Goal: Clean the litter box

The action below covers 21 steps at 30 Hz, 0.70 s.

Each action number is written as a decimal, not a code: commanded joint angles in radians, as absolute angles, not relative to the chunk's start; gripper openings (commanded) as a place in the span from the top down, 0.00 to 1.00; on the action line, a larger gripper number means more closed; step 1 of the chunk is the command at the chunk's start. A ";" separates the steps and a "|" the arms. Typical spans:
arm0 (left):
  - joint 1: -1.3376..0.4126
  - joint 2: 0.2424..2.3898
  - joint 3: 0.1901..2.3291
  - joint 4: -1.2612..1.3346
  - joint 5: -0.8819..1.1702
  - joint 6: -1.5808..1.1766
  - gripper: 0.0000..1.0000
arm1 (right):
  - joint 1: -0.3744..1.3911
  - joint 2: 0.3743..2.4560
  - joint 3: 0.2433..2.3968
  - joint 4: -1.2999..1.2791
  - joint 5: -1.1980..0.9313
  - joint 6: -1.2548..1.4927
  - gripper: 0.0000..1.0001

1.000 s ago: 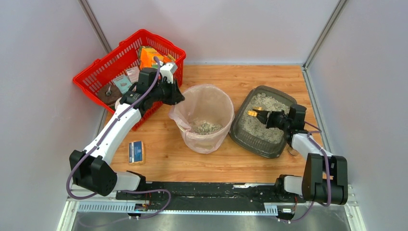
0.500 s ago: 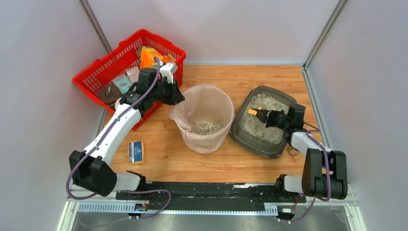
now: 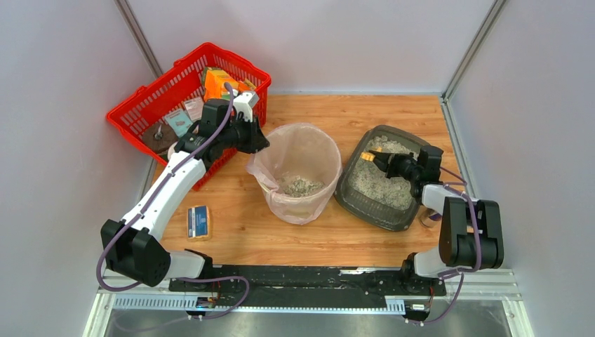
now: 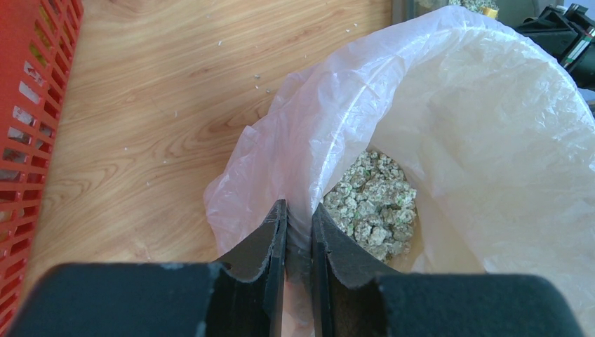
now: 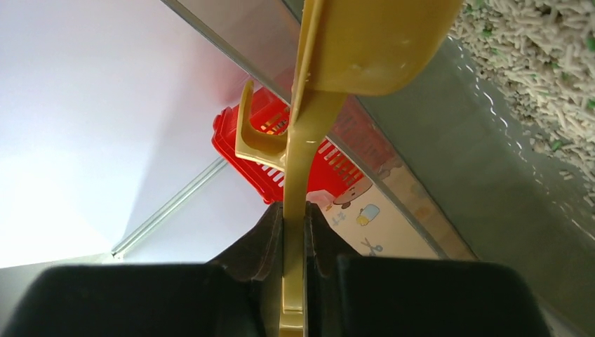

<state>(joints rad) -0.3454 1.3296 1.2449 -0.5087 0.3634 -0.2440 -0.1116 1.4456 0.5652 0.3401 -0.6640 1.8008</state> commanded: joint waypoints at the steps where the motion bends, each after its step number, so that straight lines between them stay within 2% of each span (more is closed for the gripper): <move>1: -0.364 1.290 1.272 -0.535 0.426 -0.252 1.00 | -0.117 1.528 0.572 0.333 -0.643 1.812 1.00; 9: -0.364 1.299 1.273 -0.540 0.419 -0.245 1.00 | -0.117 1.605 0.615 0.364 -0.647 1.720 1.00; 21: -0.364 1.301 1.273 -0.541 0.423 -0.245 1.00 | -0.117 1.513 0.644 0.359 -0.647 1.620 1.00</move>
